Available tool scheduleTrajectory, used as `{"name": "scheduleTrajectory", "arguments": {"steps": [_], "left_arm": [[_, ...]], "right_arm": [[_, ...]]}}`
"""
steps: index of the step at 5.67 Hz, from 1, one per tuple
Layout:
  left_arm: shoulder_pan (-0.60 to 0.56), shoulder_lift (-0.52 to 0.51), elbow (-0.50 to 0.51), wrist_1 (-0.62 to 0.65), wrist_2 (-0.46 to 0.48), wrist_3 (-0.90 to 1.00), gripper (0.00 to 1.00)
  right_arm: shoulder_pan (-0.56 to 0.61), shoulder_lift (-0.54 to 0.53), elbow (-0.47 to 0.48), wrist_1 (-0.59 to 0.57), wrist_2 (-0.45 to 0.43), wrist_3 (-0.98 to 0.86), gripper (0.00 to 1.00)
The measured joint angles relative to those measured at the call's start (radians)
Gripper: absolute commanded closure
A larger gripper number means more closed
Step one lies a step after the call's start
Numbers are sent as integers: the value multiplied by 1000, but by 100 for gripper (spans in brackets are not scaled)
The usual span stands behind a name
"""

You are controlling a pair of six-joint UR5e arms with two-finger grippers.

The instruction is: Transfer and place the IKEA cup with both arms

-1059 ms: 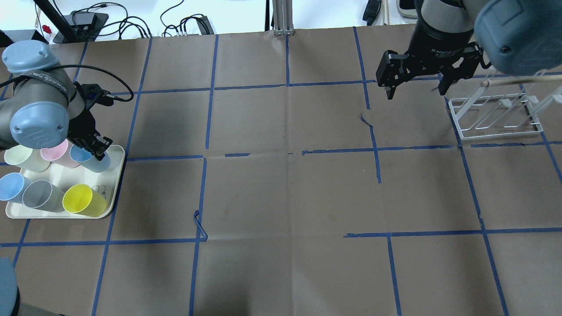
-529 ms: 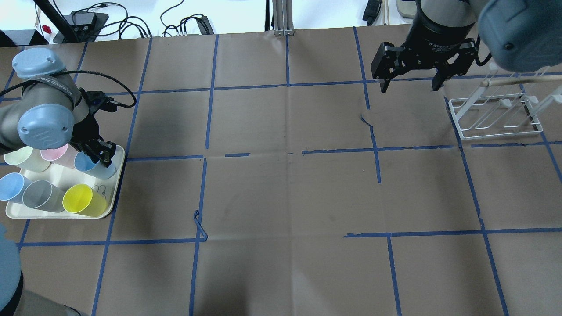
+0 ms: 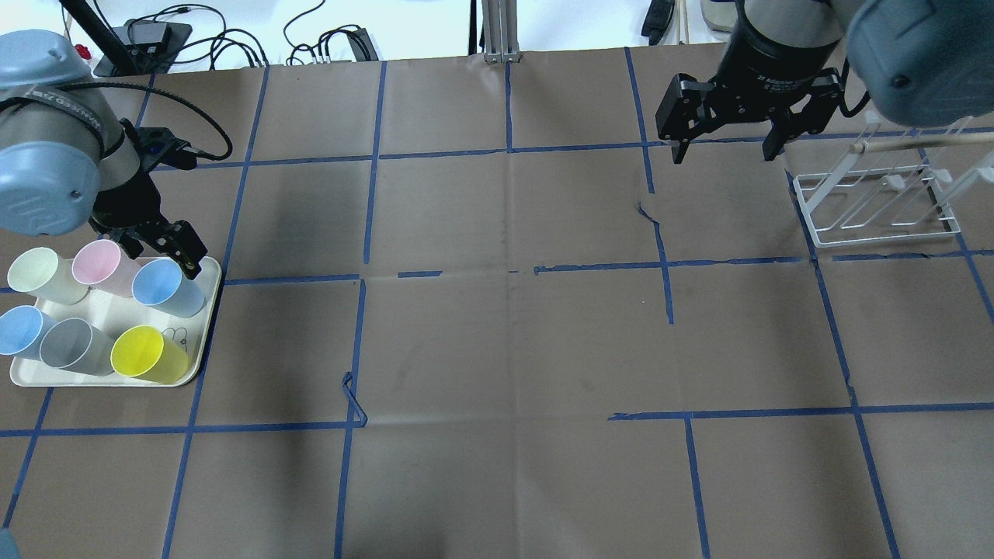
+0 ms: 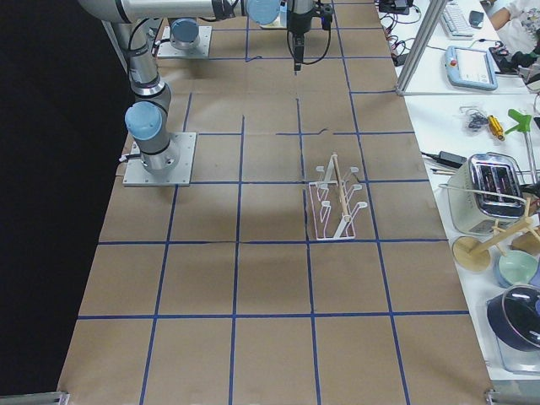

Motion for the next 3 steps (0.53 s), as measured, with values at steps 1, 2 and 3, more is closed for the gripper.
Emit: {"name": "scheduleTrajectory", "arguments": {"steps": [1, 2, 3], "left_arm": [[-88, 38, 77, -123, -4, -108, 2], [-175, 58, 159, -223, -24, -212, 2], [-243, 86, 212, -273, -53, -303, 2]], "right_arm": [[0, 0, -1, 0, 0, 1, 0], [0, 0, -1, -2, 0, 1, 0], [1, 0, 0, -2, 0, 1, 0]]}}
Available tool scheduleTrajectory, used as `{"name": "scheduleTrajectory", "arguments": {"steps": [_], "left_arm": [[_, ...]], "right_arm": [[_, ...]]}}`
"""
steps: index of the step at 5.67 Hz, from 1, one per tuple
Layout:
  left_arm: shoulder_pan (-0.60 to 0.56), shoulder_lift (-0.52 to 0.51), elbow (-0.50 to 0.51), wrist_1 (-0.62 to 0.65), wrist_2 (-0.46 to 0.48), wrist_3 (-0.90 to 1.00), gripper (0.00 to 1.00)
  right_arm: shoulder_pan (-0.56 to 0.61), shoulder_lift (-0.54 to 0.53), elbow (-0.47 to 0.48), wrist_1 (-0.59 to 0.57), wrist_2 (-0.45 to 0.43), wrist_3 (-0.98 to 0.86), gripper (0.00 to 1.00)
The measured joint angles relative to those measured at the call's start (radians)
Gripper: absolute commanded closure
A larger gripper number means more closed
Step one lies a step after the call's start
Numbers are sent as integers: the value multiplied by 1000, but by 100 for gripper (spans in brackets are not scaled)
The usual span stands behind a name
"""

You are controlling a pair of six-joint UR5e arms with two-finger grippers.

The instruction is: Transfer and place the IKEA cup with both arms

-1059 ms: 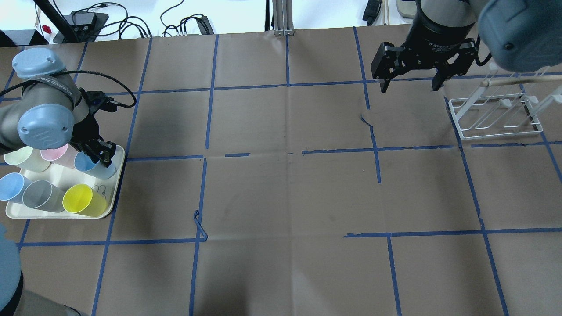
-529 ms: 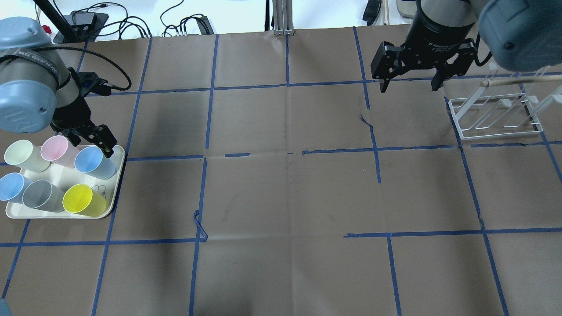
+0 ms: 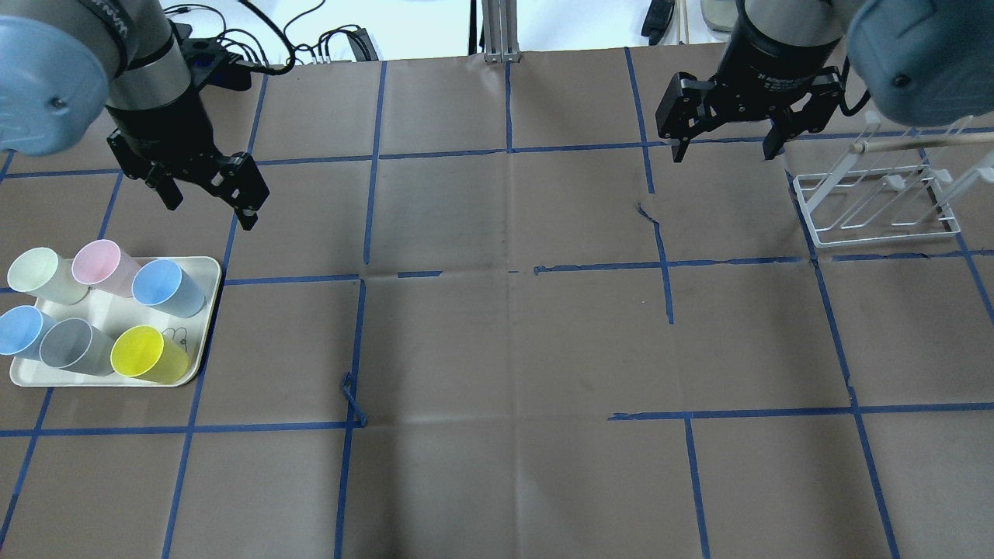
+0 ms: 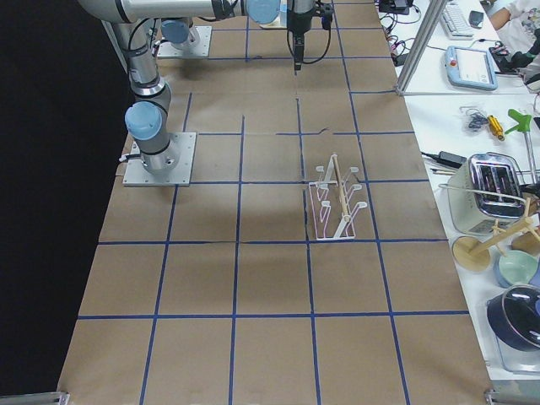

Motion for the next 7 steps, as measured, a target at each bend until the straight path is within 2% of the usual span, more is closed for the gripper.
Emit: {"name": "scheduleTrajectory", "arguments": {"steps": [2, 3, 4, 7], "left_arm": [[-60, 54, 6, 23, -21, -132, 2], [-64, 60, -3, 44, -64, -184, 2], [-62, 72, -8, 51, -108, -207, 2], [-57, 75, -10, 59, -130, -214, 2]], "right_arm": [[0, 0, 0, 0, 0, 0, 0], [0, 0, 0, 0, 0, 0, 0], [0, 0, 0, 1, 0, 0, 0], [0, 0, 0, 1, 0, 0, 0]]}}
